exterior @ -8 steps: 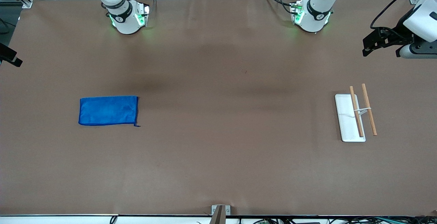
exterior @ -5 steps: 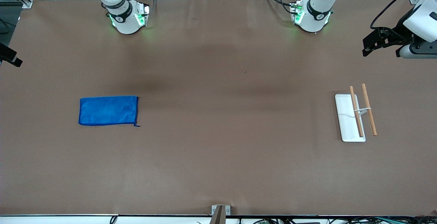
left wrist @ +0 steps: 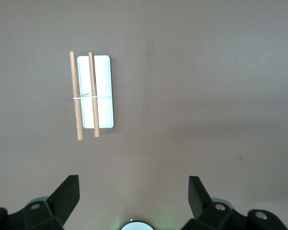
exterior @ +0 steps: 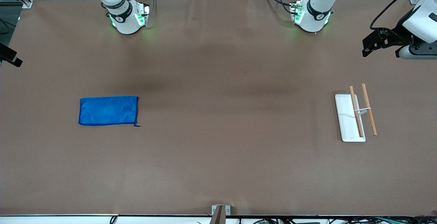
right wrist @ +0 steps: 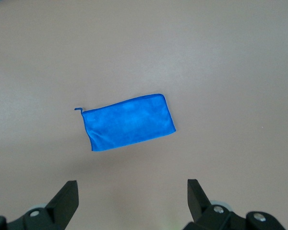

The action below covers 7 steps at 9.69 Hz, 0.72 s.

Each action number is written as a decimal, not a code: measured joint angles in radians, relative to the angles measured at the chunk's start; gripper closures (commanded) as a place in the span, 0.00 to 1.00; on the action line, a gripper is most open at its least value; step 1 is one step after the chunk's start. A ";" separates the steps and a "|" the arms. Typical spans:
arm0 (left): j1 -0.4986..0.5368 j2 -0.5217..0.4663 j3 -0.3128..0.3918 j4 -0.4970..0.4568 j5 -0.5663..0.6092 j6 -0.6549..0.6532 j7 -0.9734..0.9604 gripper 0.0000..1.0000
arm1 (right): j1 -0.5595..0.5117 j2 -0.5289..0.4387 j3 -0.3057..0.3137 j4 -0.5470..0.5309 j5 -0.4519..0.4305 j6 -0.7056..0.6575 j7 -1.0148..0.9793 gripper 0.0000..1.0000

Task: Right arm passes towel to left arm to hang

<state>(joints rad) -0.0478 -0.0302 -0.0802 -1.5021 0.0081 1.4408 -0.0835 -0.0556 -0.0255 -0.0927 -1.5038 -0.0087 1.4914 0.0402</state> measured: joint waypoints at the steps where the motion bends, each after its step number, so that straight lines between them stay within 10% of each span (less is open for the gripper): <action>1: 0.000 0.000 0.000 0.000 0.000 0.000 0.000 0.00 | 0.005 0.005 0.003 -0.002 0.000 -0.001 -0.015 0.00; 4: 0.000 0.000 0.000 0.000 0.000 0.000 0.000 0.00 | 0.028 0.088 0.007 -0.057 0.002 0.076 -0.058 0.00; 7: 0.000 0.000 0.000 -0.001 0.000 0.000 0.000 0.00 | 0.032 0.147 0.006 -0.337 0.002 0.435 -0.137 0.00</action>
<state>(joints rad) -0.0477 -0.0301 -0.0799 -1.5028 0.0081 1.4409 -0.0836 -0.0237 0.1216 -0.0866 -1.8406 -0.0068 1.9261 -0.0973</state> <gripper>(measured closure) 0.000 0.000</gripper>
